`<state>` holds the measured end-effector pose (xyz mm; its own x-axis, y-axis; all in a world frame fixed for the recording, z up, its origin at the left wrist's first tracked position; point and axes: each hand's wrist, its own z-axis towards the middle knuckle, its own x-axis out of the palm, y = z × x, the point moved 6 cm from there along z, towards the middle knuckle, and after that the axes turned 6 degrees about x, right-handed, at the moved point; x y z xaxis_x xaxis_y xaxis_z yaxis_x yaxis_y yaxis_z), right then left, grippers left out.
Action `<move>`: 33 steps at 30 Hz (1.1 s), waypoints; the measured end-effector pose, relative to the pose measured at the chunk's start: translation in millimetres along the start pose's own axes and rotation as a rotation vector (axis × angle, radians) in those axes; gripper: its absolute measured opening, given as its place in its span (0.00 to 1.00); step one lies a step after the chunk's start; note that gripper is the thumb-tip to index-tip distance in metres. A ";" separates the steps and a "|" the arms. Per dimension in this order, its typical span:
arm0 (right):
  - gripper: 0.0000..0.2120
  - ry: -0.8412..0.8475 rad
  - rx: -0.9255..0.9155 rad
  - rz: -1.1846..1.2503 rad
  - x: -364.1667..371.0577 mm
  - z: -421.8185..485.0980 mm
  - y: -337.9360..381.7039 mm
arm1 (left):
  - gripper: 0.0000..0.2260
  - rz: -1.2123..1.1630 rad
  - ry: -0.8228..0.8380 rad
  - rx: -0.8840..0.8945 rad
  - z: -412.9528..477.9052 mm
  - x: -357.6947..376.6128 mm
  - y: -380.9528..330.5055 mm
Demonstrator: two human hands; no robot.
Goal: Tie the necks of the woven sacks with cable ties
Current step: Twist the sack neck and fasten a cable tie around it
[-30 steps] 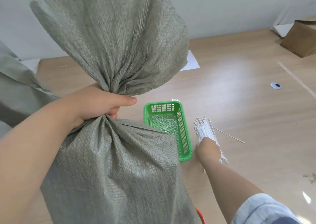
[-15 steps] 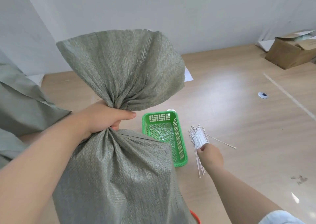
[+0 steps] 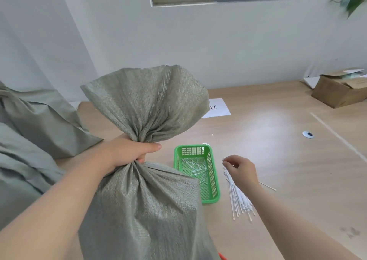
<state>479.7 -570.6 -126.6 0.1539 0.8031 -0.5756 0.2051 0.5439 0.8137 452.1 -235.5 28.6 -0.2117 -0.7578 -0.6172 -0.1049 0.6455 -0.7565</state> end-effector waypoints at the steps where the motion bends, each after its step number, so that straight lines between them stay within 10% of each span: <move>1: 0.04 0.012 -0.024 0.020 -1.2 -1.2 10.8 | 0.28 0.007 -0.014 0.002 -4.9 -0.8 -1.6; 33: 0.07 0.134 -0.119 0.295 51.4 -176.7 241.6 | 0.25 -0.280 0.055 0.247 -97.5 -33.4 18.9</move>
<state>366.4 -354.9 54.7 0.0599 0.9506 -0.3045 0.0555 0.3014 0.9519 362.4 -188.7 56.0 -0.2608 -0.8912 -0.3712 0.0698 0.3660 -0.9280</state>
